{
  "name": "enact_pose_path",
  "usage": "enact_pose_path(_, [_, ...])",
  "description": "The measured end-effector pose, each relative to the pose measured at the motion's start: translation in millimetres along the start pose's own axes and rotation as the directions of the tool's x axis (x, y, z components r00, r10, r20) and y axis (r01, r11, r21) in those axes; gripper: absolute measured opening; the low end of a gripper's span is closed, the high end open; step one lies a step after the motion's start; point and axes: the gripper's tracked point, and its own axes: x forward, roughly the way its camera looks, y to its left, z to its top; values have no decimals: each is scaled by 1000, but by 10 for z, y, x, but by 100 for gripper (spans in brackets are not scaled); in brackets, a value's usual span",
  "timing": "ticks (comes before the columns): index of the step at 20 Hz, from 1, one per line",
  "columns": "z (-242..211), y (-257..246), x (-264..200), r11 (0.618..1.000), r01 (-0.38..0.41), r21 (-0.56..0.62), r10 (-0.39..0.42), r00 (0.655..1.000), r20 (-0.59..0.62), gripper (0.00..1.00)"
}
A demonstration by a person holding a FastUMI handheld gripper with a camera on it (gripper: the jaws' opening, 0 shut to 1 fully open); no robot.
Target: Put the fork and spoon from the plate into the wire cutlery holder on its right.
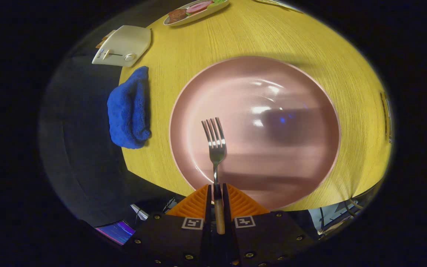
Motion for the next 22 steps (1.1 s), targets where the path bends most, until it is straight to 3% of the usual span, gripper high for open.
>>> enact_pose_path(4, [21, 25, -116, 1000, -23, -14, 23, 1000, 5, 16])
enact_pose_path(5, [19, -55, 326, 1000, -26, 0, 26, 999, 20, 2])
enact_pose_path(6, [33, -41, 56, 999, -45, -3, 45, 999, 16, 2])
enact_pose_path(14, [239, 93, -438, 983, -178, 51, 173, 981, 87, 2])
enact_pose_path(22, [542, -7, -1100, 961, -260, 96, 237, 950, 206, 2])
